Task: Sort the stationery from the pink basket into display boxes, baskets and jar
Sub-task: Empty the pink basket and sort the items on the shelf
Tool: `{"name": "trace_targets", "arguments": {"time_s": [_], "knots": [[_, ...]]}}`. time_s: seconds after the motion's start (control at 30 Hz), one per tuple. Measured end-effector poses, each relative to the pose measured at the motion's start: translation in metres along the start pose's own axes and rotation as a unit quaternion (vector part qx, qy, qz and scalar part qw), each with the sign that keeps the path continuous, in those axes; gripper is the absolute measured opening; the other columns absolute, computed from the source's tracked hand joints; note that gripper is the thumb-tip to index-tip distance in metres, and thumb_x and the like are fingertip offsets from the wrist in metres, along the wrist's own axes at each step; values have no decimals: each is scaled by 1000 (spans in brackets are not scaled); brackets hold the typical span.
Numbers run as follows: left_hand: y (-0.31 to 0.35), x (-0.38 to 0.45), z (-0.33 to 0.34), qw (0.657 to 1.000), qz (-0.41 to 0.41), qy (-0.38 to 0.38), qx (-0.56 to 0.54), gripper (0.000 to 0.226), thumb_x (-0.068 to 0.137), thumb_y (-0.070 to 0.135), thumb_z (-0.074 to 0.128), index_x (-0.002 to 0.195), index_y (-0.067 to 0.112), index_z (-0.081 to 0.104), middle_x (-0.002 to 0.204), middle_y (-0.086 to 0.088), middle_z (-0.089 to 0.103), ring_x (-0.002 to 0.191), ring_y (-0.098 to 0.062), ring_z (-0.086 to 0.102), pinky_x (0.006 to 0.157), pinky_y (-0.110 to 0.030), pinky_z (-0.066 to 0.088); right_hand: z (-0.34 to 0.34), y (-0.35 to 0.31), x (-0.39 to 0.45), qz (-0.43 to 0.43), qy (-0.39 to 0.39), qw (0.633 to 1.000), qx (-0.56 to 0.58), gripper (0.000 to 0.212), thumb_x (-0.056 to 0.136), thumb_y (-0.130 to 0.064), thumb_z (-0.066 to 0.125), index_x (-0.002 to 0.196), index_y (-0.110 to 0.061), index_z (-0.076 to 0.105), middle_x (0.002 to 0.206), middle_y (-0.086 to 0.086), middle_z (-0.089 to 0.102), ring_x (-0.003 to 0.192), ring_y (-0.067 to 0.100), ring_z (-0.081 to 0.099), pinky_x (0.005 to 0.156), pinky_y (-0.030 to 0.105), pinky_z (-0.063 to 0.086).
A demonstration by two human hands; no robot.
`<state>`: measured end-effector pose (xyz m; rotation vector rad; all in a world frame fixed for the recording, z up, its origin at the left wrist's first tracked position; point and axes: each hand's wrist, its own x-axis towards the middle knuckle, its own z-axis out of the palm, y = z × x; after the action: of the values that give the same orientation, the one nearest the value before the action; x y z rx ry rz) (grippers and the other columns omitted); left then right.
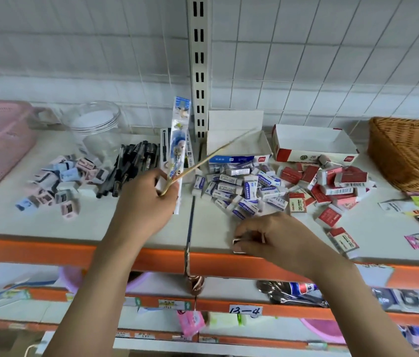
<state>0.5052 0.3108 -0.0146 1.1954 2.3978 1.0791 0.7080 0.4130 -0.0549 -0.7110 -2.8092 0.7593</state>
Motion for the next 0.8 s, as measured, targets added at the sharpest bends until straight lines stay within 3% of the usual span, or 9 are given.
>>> {"name": "trace_targets", "arguments": {"time_s": [0.13, 0.33, 0.47, 0.57, 0.63, 0.73, 0.8], "knots": [[-23, 3, -22, 999, -16, 33, -23, 16, 91, 24, 56, 91, 8, 60, 69, -5, 60, 65, -23, 57, 53, -26, 36, 4, -19, 21, -3, 66, 997, 36, 15, 84, -38, 68, 88, -23, 66, 58, -16, 51, 59, 2, 50, 57, 18, 37], [-78, 17, -72, 995, -27, 87, -27, 10, 92, 18, 52, 97, 20, 43, 70, -1, 58, 56, -16, 53, 48, -27, 35, 31, -78, 89, -27, 72, 996, 53, 16, 86, -39, 64, 94, -25, 66, 50, -12, 43, 51, 1, 45, 52, 19, 30], [-122, 41, -120, 996, 0, 89, -6, 12, 94, 15, 48, 100, 26, 47, 65, 2, 58, 55, -15, 55, 48, -27, 37, 61, -129, 152, -28, 57, 997, 51, 17, 89, -37, 61, 94, -22, 64, 59, -13, 52, 59, 6, 53, 61, 28, 42], [-149, 59, -145, 998, 9, 51, -20, 10, 94, 26, 51, 84, 27, 50, 52, 1, 56, 39, -9, 48, 41, -23, 34, 82, -163, 198, -17, 82, 996, 35, 19, 89, -39, 60, 92, -20, 63, 62, -8, 50, 70, 22, 58, 64, 33, 47], [-160, 69, -153, 999, 26, 27, -26, 17, 92, 38, 52, 80, 25, 50, 48, 2, 54, 36, -8, 49, 38, -23, 34, 94, -179, 224, -7, 99, 995, 27, 19, 88, -40, 60, 95, -22, 64, 68, -7, 53, 77, 25, 59, 66, 33, 46], [-172, 82, -155, 997, 66, 23, 15, 47, 82, 62, 43, 91, 16, 52, 65, -9, 59, 56, -21, 59, 48, -32, 38, 106, -189, 246, 21, 97, 995, 34, 16, 90, -35, 57, 102, -29, 65, 73, -4, 57, 78, 28, 62, 70, 36, 50], [-177, 91, -151, 996, 85, 25, 32, 70, 72, 73, 31, 99, 11, 51, 80, -12, 58, 69, -27, 59, 49, -29, 35, 111, -190, 249, 29, 84, 996, 23, 22, 91, -32, 53, 111, -32, 63, 74, -5, 59, 80, 28, 62, 71, 37, 51]]}}
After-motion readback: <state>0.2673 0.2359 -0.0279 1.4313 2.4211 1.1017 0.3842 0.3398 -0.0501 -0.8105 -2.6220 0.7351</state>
